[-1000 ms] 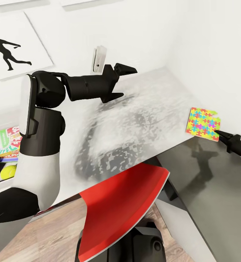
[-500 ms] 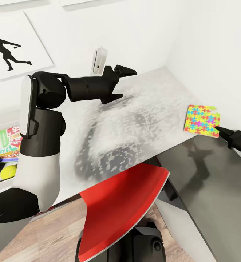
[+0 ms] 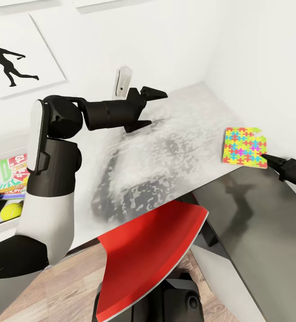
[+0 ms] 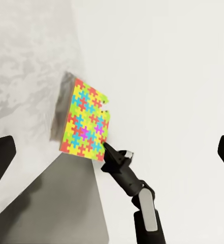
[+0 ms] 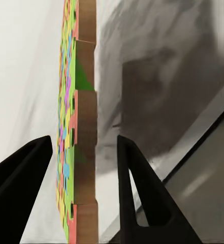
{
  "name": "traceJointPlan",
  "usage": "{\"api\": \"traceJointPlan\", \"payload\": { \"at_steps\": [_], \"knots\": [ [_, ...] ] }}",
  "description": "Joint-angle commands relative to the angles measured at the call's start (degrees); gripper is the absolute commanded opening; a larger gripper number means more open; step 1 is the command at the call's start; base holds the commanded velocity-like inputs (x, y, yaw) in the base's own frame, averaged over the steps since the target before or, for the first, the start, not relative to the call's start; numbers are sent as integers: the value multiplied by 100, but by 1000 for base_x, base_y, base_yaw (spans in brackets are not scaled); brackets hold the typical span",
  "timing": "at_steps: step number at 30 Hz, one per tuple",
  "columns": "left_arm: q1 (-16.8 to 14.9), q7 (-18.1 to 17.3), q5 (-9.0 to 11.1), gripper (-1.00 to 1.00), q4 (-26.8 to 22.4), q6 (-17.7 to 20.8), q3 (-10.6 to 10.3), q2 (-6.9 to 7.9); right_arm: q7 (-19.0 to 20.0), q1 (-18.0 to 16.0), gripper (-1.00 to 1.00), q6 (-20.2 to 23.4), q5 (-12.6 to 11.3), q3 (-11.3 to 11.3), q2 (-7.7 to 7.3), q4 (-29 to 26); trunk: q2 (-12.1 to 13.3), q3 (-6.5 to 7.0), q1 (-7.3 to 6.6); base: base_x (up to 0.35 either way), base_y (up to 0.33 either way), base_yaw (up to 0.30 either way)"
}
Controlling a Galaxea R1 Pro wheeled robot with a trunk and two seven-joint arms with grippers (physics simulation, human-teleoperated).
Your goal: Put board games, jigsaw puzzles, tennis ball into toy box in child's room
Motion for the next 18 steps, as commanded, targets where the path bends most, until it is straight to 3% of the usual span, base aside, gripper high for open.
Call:
{"api": "traceJointPlan", "payload": {
  "at_steps": [1, 5, 9, 18],
  "knots": [
    [6, 46, 49, 100, -2, 13, 7, -3, 17, 45, -100, 67, 11, -9, 0, -103, -9, -7, 3, 0, 0, 0],
    [46, -4, 47, 100, -2, 33, 5, -5, 19, 303, -100, 214, 7, -20, 0, -652, -9, -7, 3, 0, 0, 0],
    [-83, -44, 152, 100, -21, 102, 45, -21, 69, 167, -100, 255, -94, 0, -107, -781, -9, -7, 3, 0, 0, 0],
    [-261, -44, 152, 100, -21, 102, 45, -21, 69, -126, -100, 255, -94, 0, -107, -833, -9, -7, 3, 0, 0, 0]
  ]
}}
